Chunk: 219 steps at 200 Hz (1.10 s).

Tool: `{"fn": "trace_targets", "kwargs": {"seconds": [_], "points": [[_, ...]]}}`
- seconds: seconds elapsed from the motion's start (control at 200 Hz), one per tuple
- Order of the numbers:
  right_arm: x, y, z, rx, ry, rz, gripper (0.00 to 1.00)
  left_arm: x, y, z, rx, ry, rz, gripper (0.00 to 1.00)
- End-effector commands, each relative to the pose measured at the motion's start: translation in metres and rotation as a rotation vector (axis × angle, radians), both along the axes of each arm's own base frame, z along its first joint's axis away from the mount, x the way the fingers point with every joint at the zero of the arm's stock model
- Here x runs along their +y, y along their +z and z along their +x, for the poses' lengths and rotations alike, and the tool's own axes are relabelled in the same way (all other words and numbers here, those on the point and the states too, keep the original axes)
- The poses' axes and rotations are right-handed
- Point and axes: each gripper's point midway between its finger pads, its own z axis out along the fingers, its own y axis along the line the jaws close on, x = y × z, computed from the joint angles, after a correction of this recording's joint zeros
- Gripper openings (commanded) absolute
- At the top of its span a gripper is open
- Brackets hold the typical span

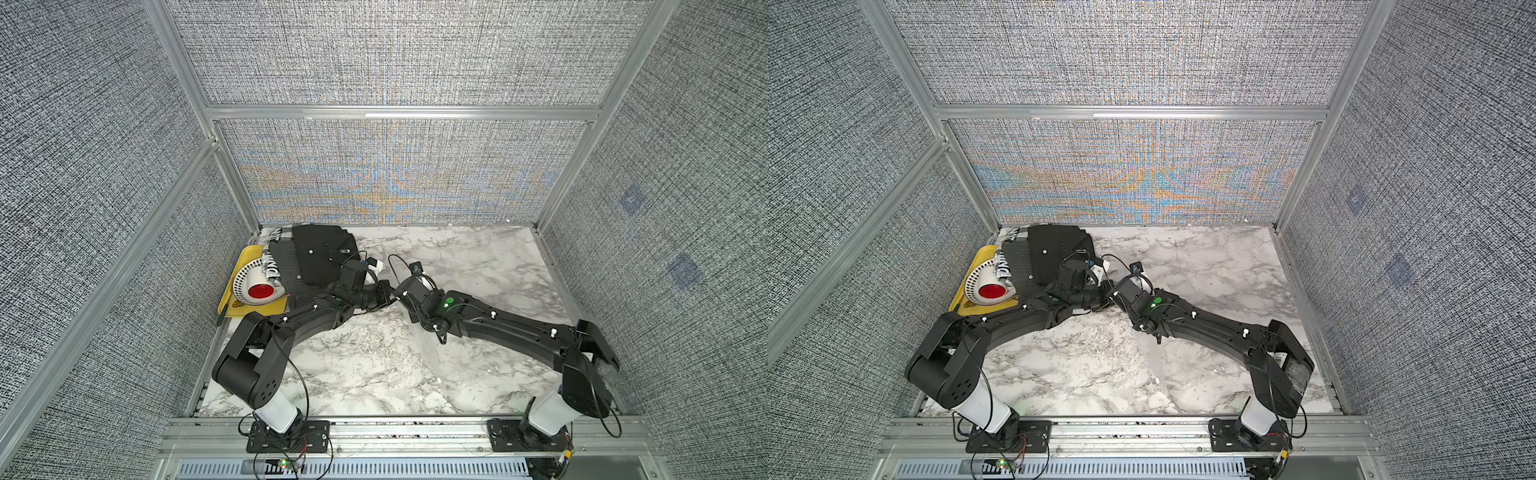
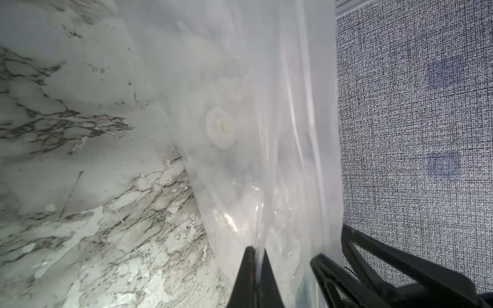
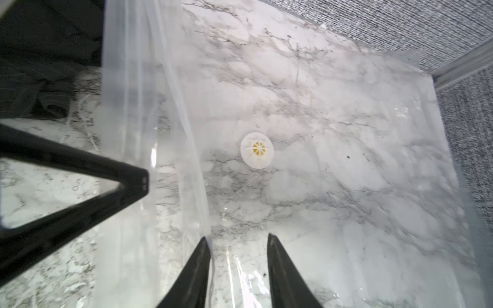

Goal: Place the folded shirt into the vacuum bag
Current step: Open the vacuum bag at the center of the board.

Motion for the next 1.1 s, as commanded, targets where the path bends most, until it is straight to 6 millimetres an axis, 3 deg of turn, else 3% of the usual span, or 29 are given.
{"fn": "trace_targets", "kwargs": {"seconds": [0.0,0.155,0.265,0.41,0.525,0.606,0.781,1.091], "points": [[-0.017,-0.002,0.002,0.008,-0.049,0.005,0.37,0.004,0.001,0.001,-0.024,0.004,0.035,0.00],[0.010,-0.014,0.001,0.082,0.104,0.204,0.37,0.007,0.003,0.000,-0.034,-0.002,0.063,0.00],[0.025,-0.024,-0.002,0.130,0.166,0.250,0.36,0.009,0.005,-0.002,-0.042,-0.007,0.082,0.00],[0.020,-0.039,0.000,0.163,0.129,0.202,0.19,0.015,0.003,-0.004,-0.044,-0.001,0.111,0.00],[0.013,-0.027,0.001,0.142,0.100,0.200,0.08,0.022,0.001,-0.007,-0.051,0.006,0.154,0.00],[-0.002,-0.011,0.006,0.098,0.034,0.161,0.00,0.029,-0.001,-0.008,-0.056,0.011,0.199,0.00],[-0.041,0.041,0.018,-0.040,-0.133,0.026,0.00,0.044,-0.003,-0.012,-0.060,0.014,0.306,0.00],[-0.083,0.152,0.031,-0.316,-0.317,-0.166,0.00,0.043,0.030,0.004,-0.119,-0.006,0.374,0.00]]}}
